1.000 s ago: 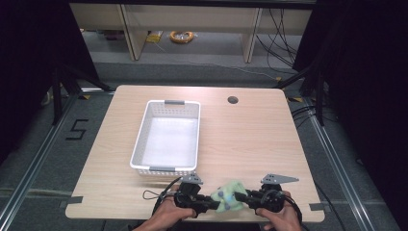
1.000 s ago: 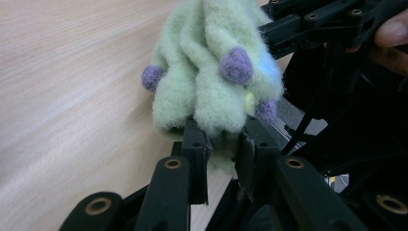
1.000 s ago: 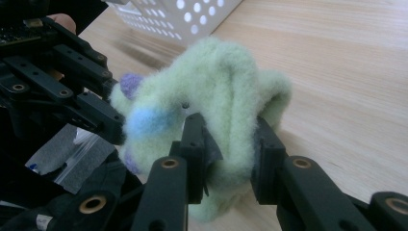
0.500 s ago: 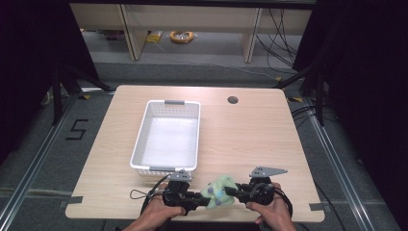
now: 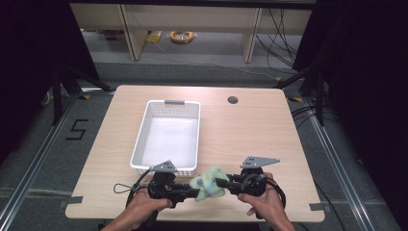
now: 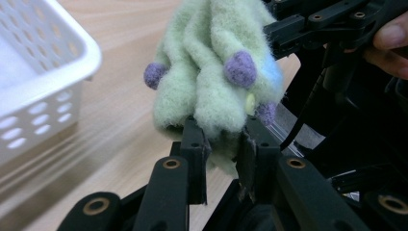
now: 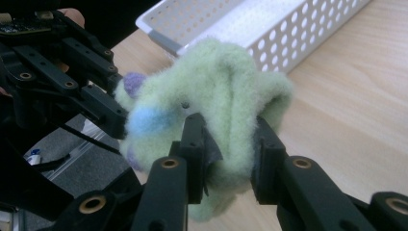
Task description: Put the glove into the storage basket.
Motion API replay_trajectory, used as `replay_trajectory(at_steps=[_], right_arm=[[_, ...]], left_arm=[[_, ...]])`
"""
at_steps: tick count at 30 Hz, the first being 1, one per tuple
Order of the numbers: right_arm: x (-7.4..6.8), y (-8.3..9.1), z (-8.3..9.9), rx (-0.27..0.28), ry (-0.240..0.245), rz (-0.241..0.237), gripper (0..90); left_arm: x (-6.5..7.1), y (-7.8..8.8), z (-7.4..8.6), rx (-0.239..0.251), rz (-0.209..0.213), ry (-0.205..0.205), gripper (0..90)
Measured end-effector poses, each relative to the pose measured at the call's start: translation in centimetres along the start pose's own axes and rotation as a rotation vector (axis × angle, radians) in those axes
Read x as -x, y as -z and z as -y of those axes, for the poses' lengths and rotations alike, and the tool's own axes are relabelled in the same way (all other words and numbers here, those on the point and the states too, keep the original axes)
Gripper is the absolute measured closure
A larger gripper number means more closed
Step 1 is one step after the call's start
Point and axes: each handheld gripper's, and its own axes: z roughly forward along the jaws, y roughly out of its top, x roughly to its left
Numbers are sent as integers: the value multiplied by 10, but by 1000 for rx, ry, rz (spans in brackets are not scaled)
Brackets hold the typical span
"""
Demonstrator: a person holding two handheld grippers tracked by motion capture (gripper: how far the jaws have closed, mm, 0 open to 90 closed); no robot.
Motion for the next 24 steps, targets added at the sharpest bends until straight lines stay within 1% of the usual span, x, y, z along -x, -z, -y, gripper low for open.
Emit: replay_trajectory(at_steps=[1,2,3,4,5,6,7,8,10,12,13,14,15,16,17,18,19,20,21,22,23,24], right_arm=[[1,-1,-4,4,30,-2,719],[-1,-2,-8,3,34,2,720],[-3,-2,-12,5,34,6,719],[-4,-3,-16,-1,32,0,720],[-4,-4,-20,4,43,1,719],[-3,-4,-25,5,54,6,720],[-3,-5,-30,9,58,-6,720],[-2,-6,-35,6,61,-7,720],[-4,-8,-45,5,47,-12,720],[-5,-10,-56,4,75,-4,720],[-6,-12,-60,5,68,2,720],[-7,-13,-65,-7,53,-9,720],[-6,-16,-69,1,64,-16,720],[-6,-18,-74,-13,57,-2,720],[-5,-21,-78,-10,69,-9,720],[-6,-25,-81,-18,48,-16,720],[-5,-29,-85,-21,64,-17,720],[-5,-33,-89,-23,66,-9,720],[-6,-39,-93,-33,63,-4,720],[-8,-42,-94,-37,46,-4,720],[-6,-47,-98,-34,61,-5,720],[-6,-51,-101,-36,55,-3,720]], left_arm=[[0,2,-2,4,-2,1,736],[-1,5,-4,6,-8,2,736],[-2,8,-6,10,-2,5,736],[-3,11,-9,12,-10,7,736],[-5,13,-12,17,-5,13,736],[-5,16,-15,22,-23,15,736],[-6,19,-18,25,-22,20,735],[-9,22,-22,31,-13,29,735],[-11,28,-28,30,-24,27,735],[-14,34,-32,28,-25,34,735],[-17,37,-35,27,-22,37,734],[-20,39,-37,32,-33,43,734],[-22,42,-39,29,-39,43,734],[-24,45,-41,36,-64,49,734],[-28,47,-43,36,-65,52,734],[-32,50,-44,30,-61,53,734],[-35,52,-45,28,-71,61,733],[-39,54,-47,24,-90,62,733],[-41,55,-48,27,-98,69,732],[-46,58,-49,25,-104,74,733],[-50,60,-50,25,-101,86,733],[-54,62,-51,21,-106,87,733]])
